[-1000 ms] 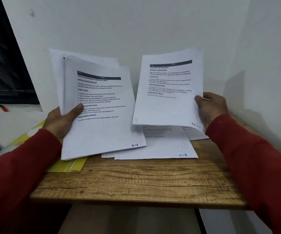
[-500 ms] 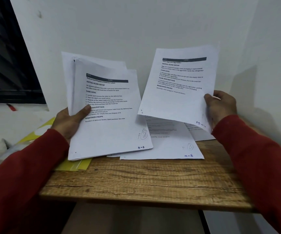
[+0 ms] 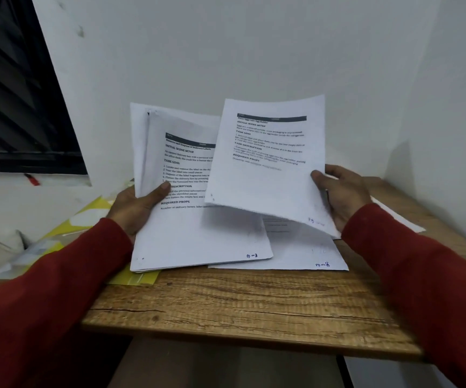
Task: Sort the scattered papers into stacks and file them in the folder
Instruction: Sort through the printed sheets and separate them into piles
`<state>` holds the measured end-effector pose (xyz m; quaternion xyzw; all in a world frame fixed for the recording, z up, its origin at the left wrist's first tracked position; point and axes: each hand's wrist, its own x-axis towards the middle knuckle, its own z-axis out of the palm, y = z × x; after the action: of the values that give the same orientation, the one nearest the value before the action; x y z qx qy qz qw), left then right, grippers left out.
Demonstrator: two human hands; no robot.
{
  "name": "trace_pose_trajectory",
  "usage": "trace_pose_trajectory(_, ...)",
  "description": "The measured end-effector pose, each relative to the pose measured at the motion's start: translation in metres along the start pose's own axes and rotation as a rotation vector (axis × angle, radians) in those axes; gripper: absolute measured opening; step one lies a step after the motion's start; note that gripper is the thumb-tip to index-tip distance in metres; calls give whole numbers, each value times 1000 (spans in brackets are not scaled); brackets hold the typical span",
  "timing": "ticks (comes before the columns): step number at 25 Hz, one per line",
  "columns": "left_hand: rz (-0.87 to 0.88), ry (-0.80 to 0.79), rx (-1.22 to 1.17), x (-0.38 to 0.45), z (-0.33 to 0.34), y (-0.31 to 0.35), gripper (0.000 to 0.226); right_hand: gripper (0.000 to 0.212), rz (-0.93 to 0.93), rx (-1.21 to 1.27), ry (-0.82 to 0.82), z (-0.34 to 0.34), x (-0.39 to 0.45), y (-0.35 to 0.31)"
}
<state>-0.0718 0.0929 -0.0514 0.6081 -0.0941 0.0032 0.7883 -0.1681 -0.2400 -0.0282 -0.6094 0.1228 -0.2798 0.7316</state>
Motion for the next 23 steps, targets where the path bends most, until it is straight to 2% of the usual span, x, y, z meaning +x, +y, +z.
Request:
trace_pose_trajectory(3, -35, -58, -18, -4, 13, -4, 37, 12, 4, -76, -21, 9, -3, 9)
trace_pose_trajectory(6, -52, -74, 1, -3, 17, -2, 39, 15, -16, -162, 71, -6, 7, 5)
trace_pose_trajectory(10, -16, 27, 71, 5, -9, 12, 51, 17, 61, -198, 46, -24, 13, 7)
trace_pose_trajectory(14, 19, 142, 129, 11, -51, 36, 47, 23, -94, -717, 33, -24, 14, 1)
trace_pose_trajectory(17, 11, 160, 103, 3, -67, 42, 39, 34, -81, -953, -4, -36, 17, -1)
trace_pose_trajectory(20, -29, 124, 89, -9, -68, 39, 40, 43, -86, -1257, -52, -36, 13, 0)
trace_pose_trajectory(22, -34, 74, 51, -16, -63, 39, 41, 53, -224, -1251, -63, -18, 0, -9)
trace_pose_trajectory(23, -36, 44, 34, -20, -58, 38, 44, 53, -265, -1110, -111, -1, -12, -16)
